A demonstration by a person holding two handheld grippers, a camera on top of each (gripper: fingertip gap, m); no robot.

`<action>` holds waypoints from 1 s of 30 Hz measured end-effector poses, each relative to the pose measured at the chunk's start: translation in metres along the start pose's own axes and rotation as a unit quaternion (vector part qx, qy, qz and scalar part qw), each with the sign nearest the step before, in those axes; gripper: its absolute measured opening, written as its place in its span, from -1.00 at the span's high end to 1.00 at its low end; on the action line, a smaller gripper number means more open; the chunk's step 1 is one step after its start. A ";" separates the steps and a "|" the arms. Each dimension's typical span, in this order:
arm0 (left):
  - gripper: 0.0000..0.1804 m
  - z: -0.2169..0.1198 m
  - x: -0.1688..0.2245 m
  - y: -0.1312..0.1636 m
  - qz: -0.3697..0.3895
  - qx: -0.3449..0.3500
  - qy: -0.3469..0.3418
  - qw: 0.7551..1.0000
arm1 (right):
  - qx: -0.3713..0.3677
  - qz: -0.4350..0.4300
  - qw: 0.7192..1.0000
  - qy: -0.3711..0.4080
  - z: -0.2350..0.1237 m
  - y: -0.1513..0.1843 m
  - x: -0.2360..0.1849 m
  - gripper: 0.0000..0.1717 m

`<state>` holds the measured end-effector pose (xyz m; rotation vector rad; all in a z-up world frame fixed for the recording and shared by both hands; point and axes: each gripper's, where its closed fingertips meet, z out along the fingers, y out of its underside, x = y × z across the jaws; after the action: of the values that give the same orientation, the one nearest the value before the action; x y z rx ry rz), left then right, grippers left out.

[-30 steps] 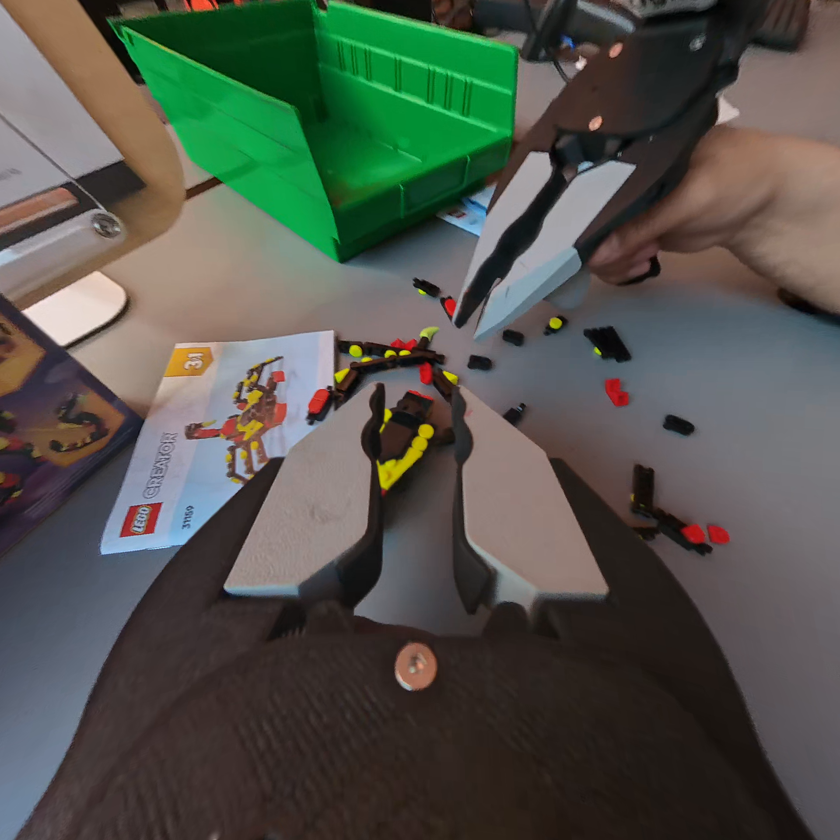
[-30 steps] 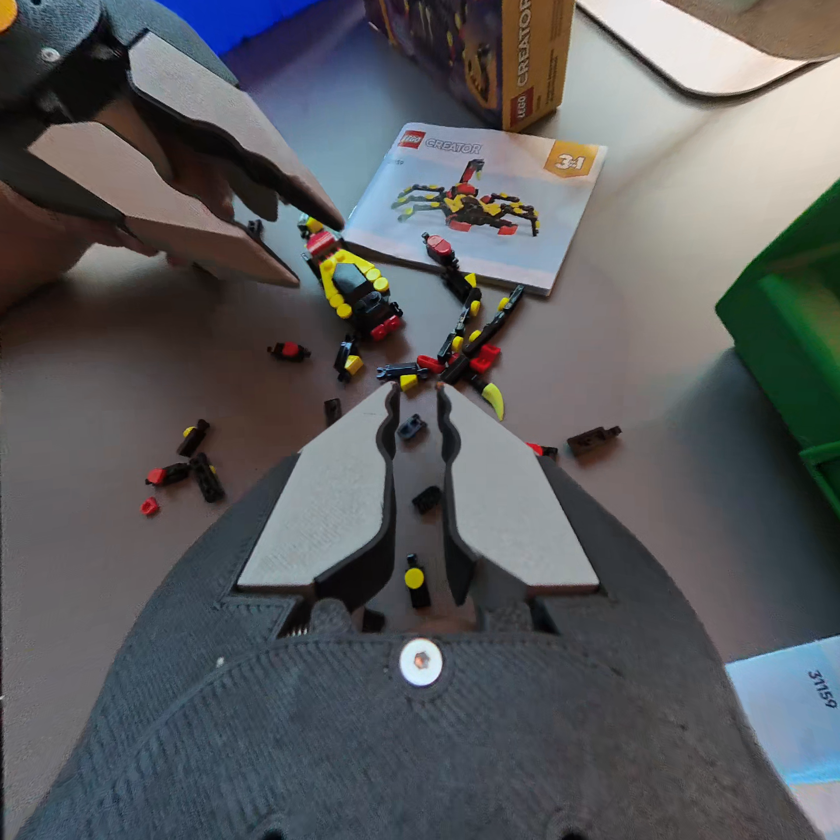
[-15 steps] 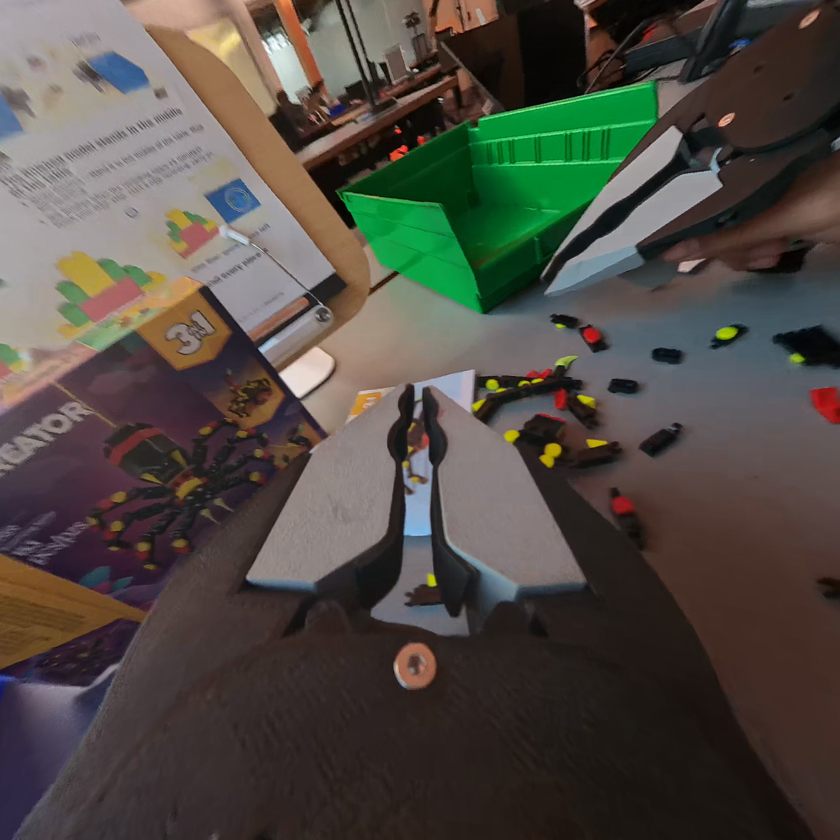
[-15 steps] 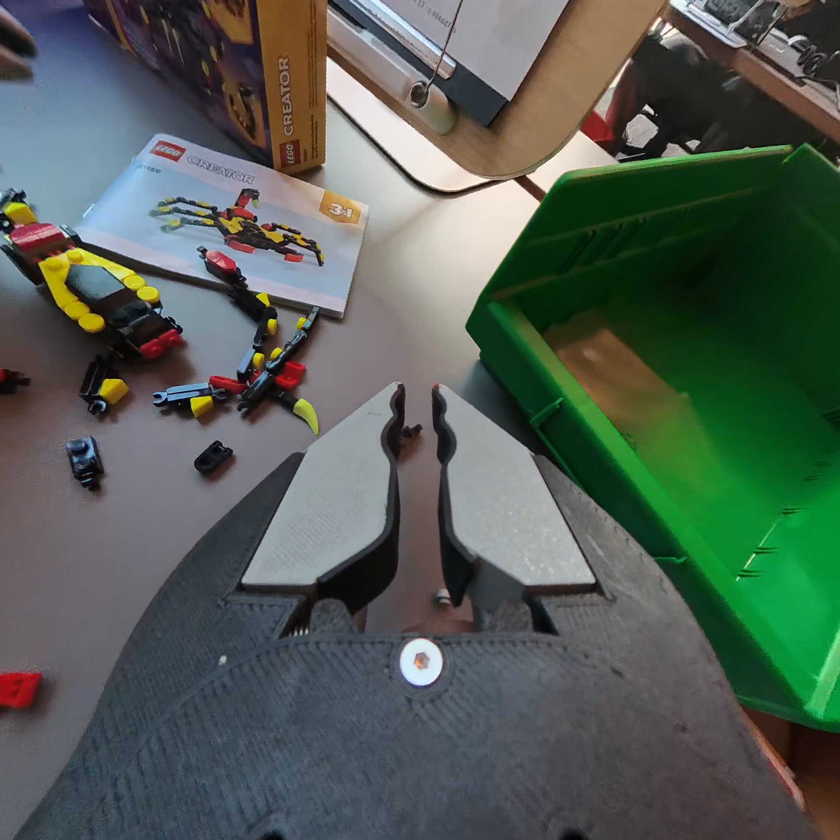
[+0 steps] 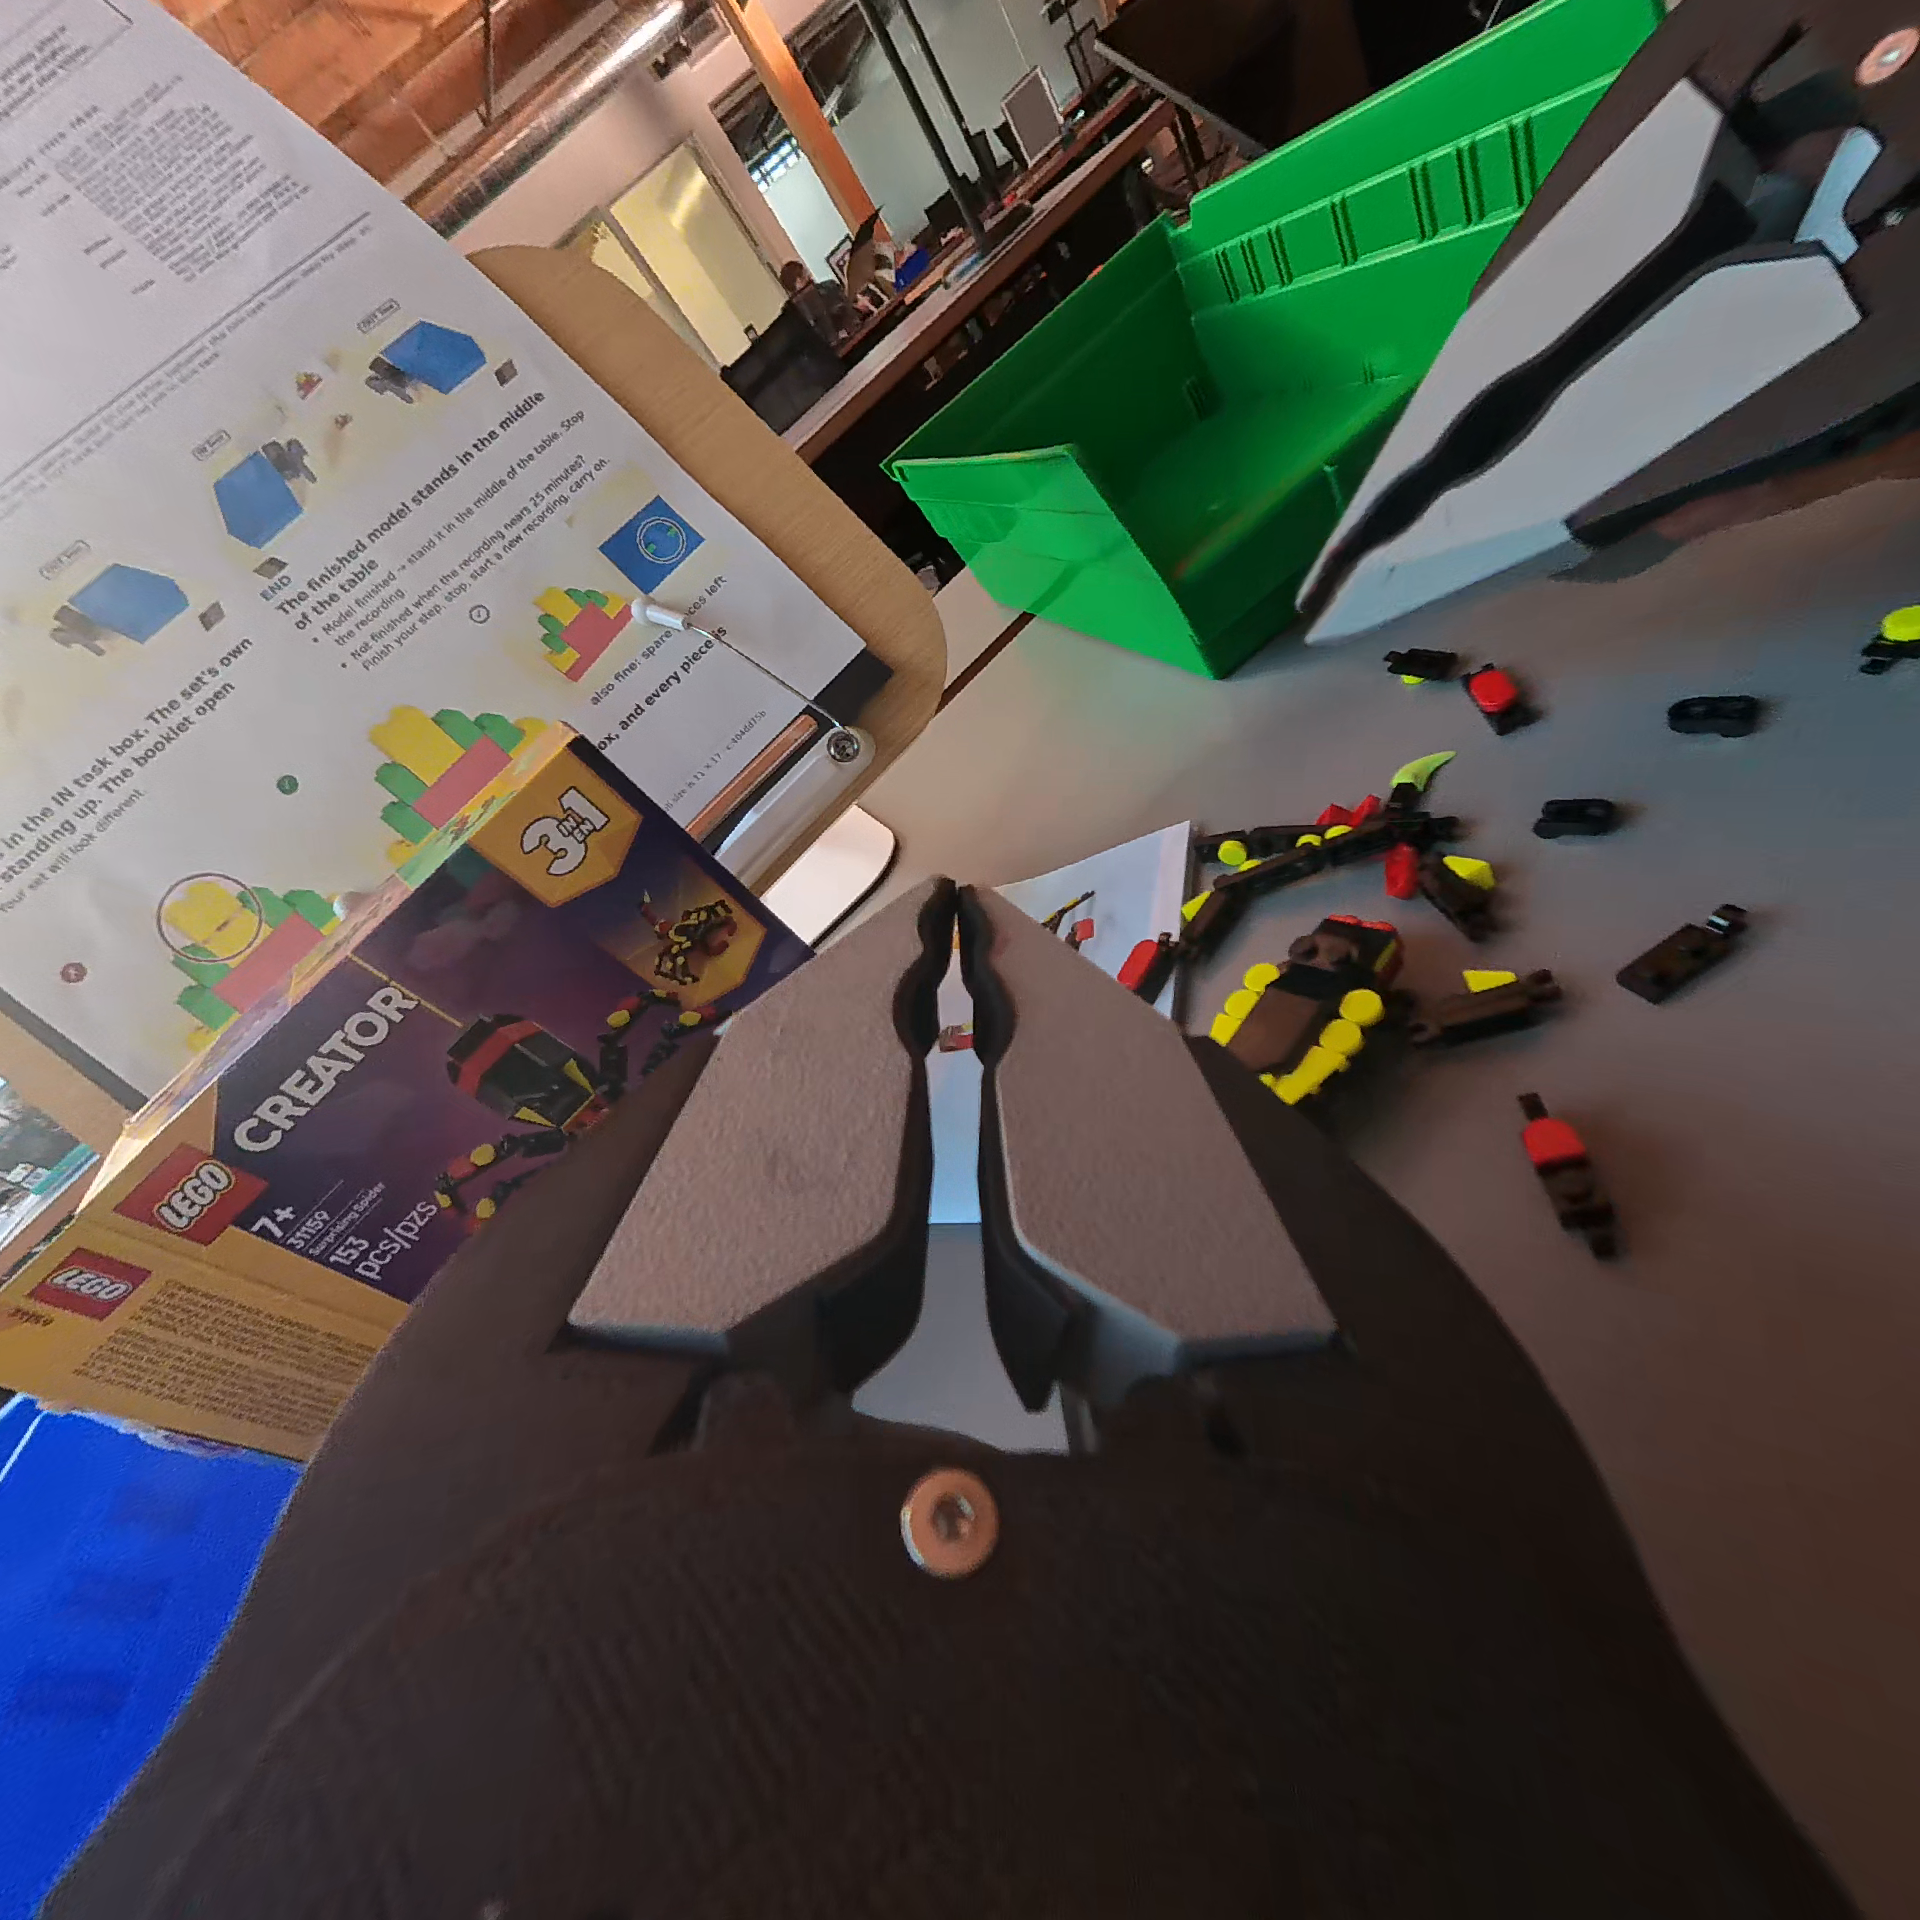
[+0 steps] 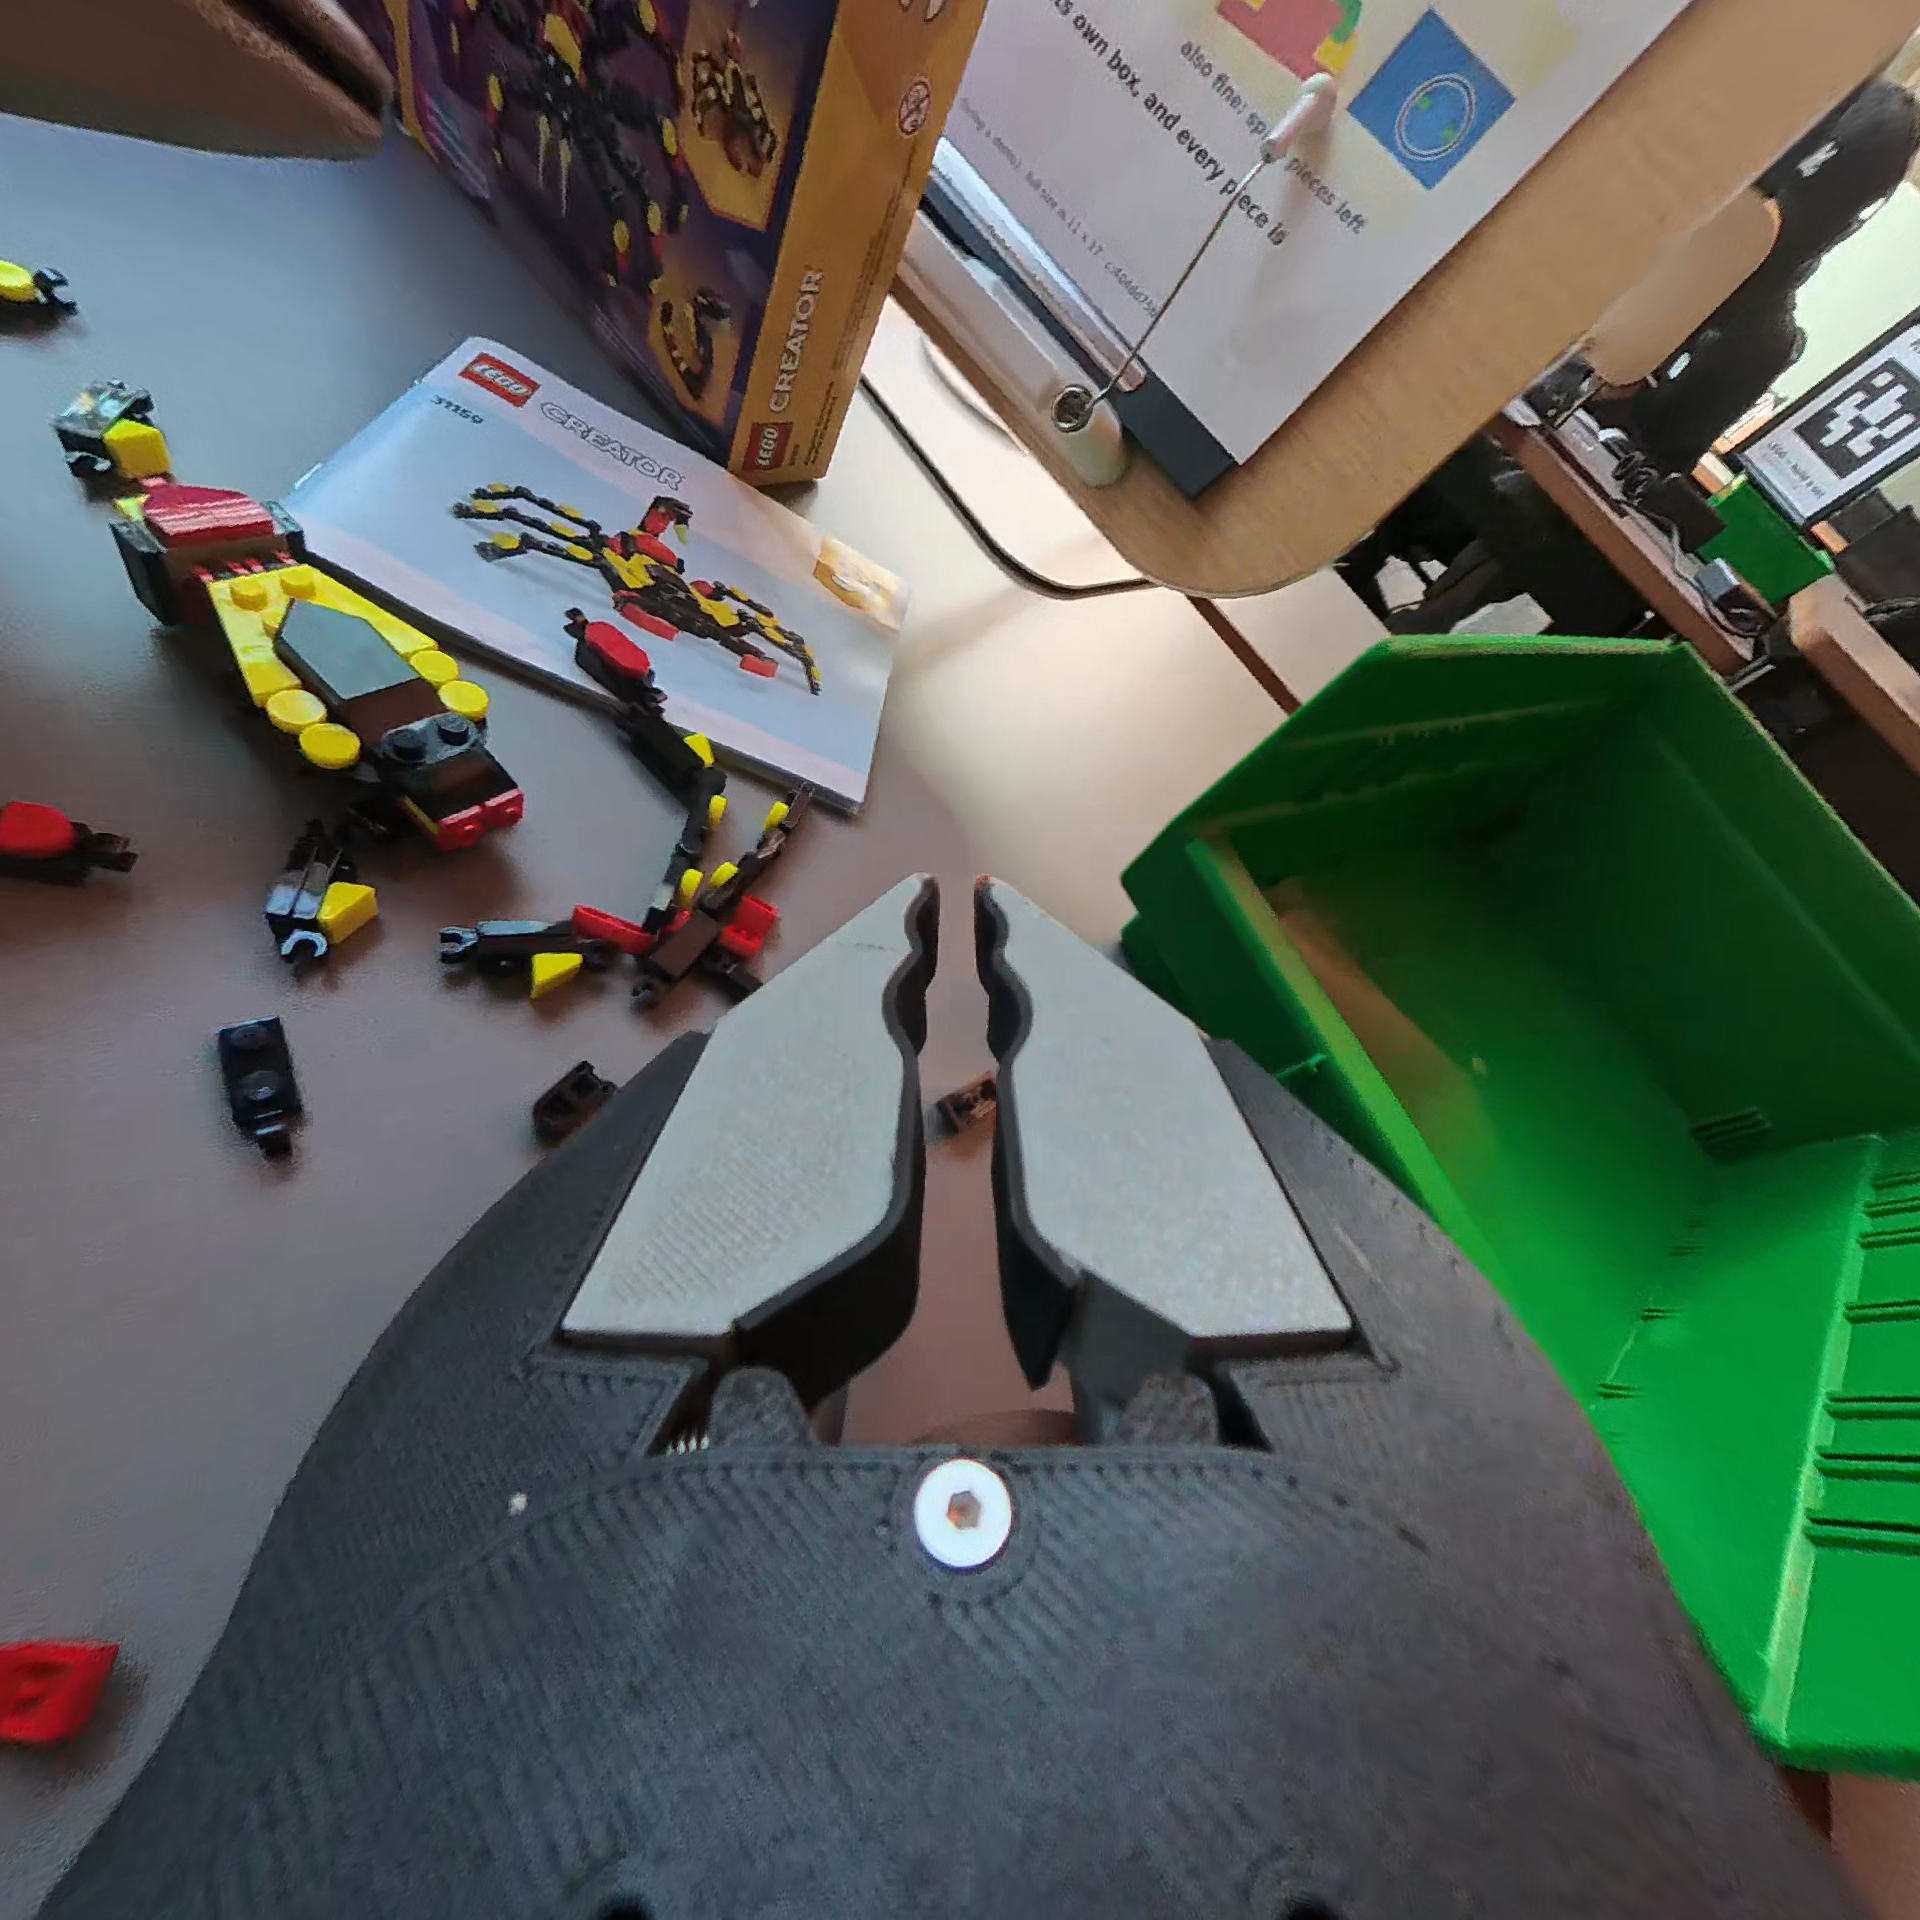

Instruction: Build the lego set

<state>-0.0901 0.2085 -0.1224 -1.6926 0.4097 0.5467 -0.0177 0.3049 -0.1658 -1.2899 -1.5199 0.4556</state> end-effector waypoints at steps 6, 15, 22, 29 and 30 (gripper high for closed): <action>1.00 0.002 0.002 0.003 0.004 0.002 0.002 1.000 | -0.003 -0.017 1.000 -0.006 0.001 -0.004 -0.008 0.95; 1.00 -0.001 -0.022 0.008 -0.001 -0.005 -0.030 1.000 | 0.003 -0.028 0.990 0.142 -0.053 -0.008 0.091 1.00; 1.00 -0.001 -0.032 0.013 -0.016 -0.007 -0.043 0.999 | -0.021 0.108 0.987 0.120 -0.086 0.046 0.118 1.00; 1.00 0.002 -0.022 0.012 -0.013 -0.012 -0.023 1.000 | -0.097 0.172 0.980 -0.035 -0.084 0.074 0.047 1.00; 1.00 0.002 -0.022 0.012 -0.008 -0.012 -0.025 1.000 | -0.103 0.175 0.979 -0.034 -0.081 0.076 0.045 1.00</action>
<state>-0.1154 0.2073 -0.1198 -1.7008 0.3548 0.5827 0.0948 0.3448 -0.1749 -1.7328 -1.4269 0.5813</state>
